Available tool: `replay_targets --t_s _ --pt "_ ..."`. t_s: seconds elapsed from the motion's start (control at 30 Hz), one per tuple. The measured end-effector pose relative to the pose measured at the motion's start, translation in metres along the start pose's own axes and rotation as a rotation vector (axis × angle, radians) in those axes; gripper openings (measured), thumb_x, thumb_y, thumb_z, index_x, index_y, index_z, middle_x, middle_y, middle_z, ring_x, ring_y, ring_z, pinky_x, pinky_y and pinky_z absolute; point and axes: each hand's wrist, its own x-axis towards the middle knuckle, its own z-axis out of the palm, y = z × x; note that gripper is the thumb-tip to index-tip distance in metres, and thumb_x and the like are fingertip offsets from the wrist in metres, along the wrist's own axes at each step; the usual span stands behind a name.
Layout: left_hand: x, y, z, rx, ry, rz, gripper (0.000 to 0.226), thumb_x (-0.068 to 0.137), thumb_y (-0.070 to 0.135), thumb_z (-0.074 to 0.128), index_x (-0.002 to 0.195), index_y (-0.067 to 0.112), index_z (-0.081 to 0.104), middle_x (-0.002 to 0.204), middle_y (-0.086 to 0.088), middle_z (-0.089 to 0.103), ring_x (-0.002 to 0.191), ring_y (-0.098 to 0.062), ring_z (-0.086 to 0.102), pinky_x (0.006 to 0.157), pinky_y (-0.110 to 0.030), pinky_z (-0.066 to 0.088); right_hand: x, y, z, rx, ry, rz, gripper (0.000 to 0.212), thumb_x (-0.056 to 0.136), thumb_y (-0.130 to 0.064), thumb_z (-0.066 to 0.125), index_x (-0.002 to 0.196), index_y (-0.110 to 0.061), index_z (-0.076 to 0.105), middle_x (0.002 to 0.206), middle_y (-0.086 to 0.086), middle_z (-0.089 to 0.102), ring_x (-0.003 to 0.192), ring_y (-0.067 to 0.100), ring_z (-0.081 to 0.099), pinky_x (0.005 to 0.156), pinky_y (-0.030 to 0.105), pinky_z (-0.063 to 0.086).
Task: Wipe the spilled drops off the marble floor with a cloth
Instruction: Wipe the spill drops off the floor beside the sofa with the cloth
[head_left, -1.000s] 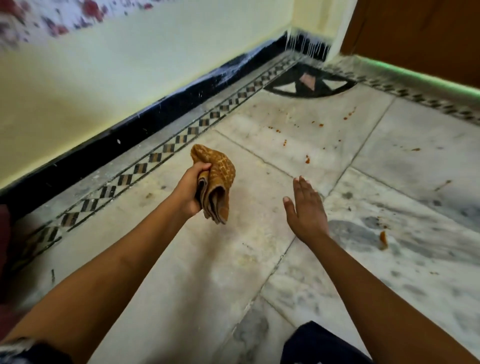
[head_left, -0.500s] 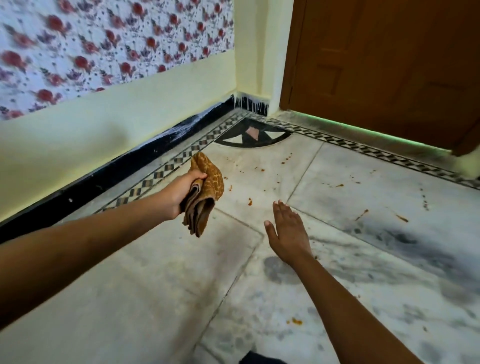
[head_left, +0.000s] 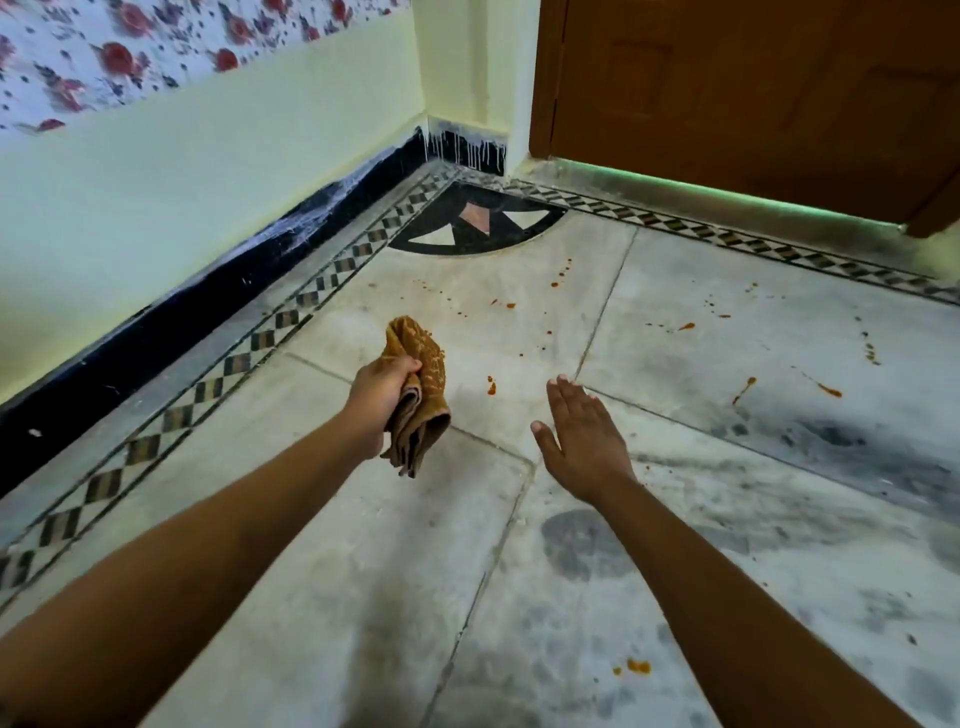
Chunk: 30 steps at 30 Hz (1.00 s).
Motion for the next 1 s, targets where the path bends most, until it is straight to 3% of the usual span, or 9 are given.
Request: replay_targets --t_s 0.17,0.33,0.47,0.57,0.67,0.87,1.0 --pt "0.039 0.001 0.008 0.132 0.016 0.014 0.031 0.083 0.033 0.060 0.110 0.017 0.063 0.109 -0.009 0.067 0.097 -0.028 0.063 0.091 -0.040 0.051 0.031 0.000 -0.008 -0.036 -0.003 -0.013 0.061 0.101 -0.041 0.019 0.149 -0.011 0.000 0.159 0.006 -0.001 0.146 0.016 -0.003 0.114 0.027 -0.008" --pt "0.059 -0.002 0.053 0.309 0.046 0.207 0.029 0.089 0.030 0.056 0.114 0.016 0.061 0.107 -0.007 0.064 0.096 -0.026 0.060 0.089 -0.036 0.049 0.025 0.017 0.014 0.023 0.001 0.067 0.062 0.100 -0.043 0.017 0.149 -0.010 0.000 0.159 0.006 -0.002 0.145 0.016 -0.004 0.114 0.027 -0.008" --pt "0.085 -0.036 0.086 0.706 0.150 0.364 0.032 0.087 0.037 0.054 0.109 0.014 0.061 0.112 -0.013 0.060 0.101 -0.033 0.059 0.084 -0.040 0.048 0.030 0.033 0.046 0.033 -0.057 0.097 0.064 0.098 -0.044 0.014 0.150 -0.009 0.003 0.158 0.008 0.000 0.146 0.018 -0.003 0.115 0.028 -0.006" --pt "0.102 -0.061 0.099 1.090 0.100 0.594 0.052 0.089 0.052 0.041 0.135 0.027 0.046 0.143 -0.009 0.039 0.129 -0.033 0.038 0.098 -0.045 0.035 0.050 0.036 0.064 0.066 -0.019 0.148 0.065 0.094 -0.043 0.010 0.149 -0.008 0.006 0.158 0.009 0.002 0.146 0.018 -0.001 0.116 0.030 -0.005" --pt "0.116 -0.085 0.100 1.333 -0.038 0.735 0.072 0.081 0.065 0.016 0.145 0.035 0.028 0.157 -0.002 0.021 0.145 -0.026 0.012 0.113 -0.050 0.012 0.075 0.035 0.077 0.101 0.044 0.176 0.070 0.088 -0.042 0.009 0.149 -0.008 0.008 0.158 0.010 0.004 0.146 0.018 0.000 0.115 0.029 -0.006" --pt "0.151 -0.072 0.116 1.332 -0.029 0.684 0.069 0.084 0.062 0.020 0.147 0.034 0.024 0.159 0.003 0.014 0.147 -0.020 0.003 0.115 -0.047 0.004 0.116 0.047 0.087 0.057 0.105 0.183 0.069 0.089 -0.041 0.009 0.149 -0.007 0.010 0.158 0.010 0.007 0.146 0.019 0.003 0.115 0.030 -0.005" --pt "0.125 -0.095 0.084 1.349 -0.126 0.875 0.064 0.090 0.061 0.014 0.147 0.033 0.026 0.155 -0.002 0.025 0.146 -0.023 0.012 0.116 -0.046 0.008 0.120 0.047 0.097 0.032 0.149 0.205 0.074 0.087 -0.045 0.006 0.147 -0.004 0.019 0.156 0.014 0.015 0.145 0.024 0.013 0.115 0.033 0.001"
